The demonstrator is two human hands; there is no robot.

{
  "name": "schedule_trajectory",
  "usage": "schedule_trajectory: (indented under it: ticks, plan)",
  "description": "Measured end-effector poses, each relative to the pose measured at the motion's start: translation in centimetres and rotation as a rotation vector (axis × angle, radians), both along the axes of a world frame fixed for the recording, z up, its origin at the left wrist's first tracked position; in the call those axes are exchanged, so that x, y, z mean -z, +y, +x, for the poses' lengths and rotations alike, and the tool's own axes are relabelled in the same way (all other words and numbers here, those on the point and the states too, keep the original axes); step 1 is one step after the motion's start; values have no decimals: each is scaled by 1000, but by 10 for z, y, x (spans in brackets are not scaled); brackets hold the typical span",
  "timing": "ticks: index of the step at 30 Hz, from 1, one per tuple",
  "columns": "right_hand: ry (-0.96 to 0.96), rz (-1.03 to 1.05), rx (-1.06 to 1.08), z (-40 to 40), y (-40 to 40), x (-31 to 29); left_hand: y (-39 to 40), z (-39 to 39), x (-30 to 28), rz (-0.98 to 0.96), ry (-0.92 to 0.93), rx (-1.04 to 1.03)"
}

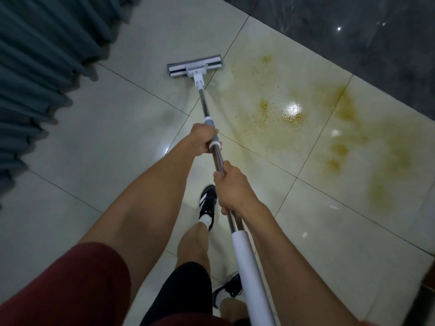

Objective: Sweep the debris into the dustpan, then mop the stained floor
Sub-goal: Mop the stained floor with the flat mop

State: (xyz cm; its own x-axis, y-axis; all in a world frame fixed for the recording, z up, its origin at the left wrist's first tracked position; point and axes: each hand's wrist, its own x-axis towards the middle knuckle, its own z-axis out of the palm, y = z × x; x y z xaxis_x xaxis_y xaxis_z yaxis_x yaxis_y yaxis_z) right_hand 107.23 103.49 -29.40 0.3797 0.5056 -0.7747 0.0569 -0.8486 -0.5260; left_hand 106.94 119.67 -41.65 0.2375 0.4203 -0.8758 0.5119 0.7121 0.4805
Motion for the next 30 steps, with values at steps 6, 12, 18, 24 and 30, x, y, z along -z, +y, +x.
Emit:
schedule_trajectory:
  ticks: [6, 12, 18, 24, 30]
  plan:
    - [36, -25, -44, -55, -106, -10, -104, -66, -6, -7, 29, 8]
    - [21, -30, -83, -95, -228, -17, -225, -110, -16, -43, 40, -6]
    - [-14, 16, 11, -115, -308, -27, -299, -121, -19, -35, 48, 38]
    - [3, 17, 140, -123, -358, -37, -351, -115, -29, -49, 48, 111]
    - [-28, 26, 210, -116, -385, -38, -379, -96, -18, -25, 72, 140]
